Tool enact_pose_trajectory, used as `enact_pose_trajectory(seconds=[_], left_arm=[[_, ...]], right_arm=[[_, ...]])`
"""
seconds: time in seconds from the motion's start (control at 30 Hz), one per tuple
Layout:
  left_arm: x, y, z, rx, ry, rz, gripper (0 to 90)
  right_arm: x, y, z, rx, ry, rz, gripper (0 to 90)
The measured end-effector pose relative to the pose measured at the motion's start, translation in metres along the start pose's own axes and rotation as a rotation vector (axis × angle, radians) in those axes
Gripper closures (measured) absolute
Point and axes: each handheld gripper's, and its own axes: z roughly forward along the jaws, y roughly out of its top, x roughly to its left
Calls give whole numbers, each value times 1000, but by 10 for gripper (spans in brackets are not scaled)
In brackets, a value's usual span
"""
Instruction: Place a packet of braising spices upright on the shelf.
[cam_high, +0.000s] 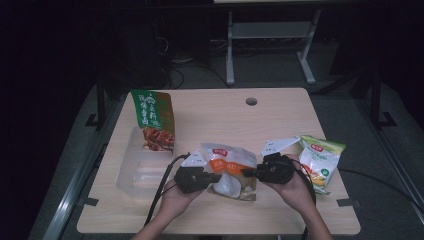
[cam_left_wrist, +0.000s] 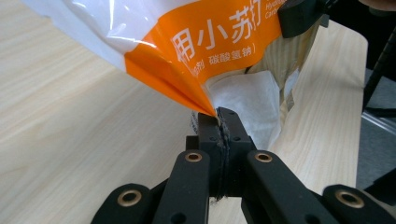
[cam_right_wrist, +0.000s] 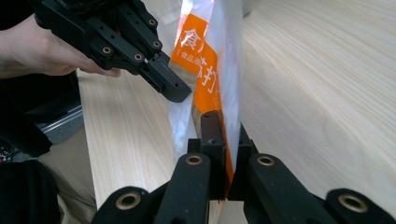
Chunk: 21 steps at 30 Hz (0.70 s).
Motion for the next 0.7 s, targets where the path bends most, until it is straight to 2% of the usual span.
enact_pose_trajectory(seconds=[0.1, 0.23, 0.33, 0.4, 0.47, 0.53, 0.7], left_arm=[[0, -2, -4, 5, 22, 11, 894], [-1, -7, -7, -7, 19, 2, 893], [-3, -9, -9, -7, 20, 11, 892], [-5, -9, -9, 0, 30, 17, 891], [-6, -11, -9, 9, 38, 32, 885], [-6, -13, -11, 6, 39, 27, 868], [-9, -17, -17, 28, 46, 32, 761]], right_arm=[[3, 3, 3, -1, -1, -12, 870], [5, 6, 10, -6, 6, 4, 791], [7, 7, 17, 3, 10, 4, 783], [8, 7, 22, 16, 12, 3, 796], [9, 7, 25, 20, 17, -1, 855], [10, 7, 27, 23, 24, -8, 883], [11, 7, 24, 9, 45, 9, 894]])
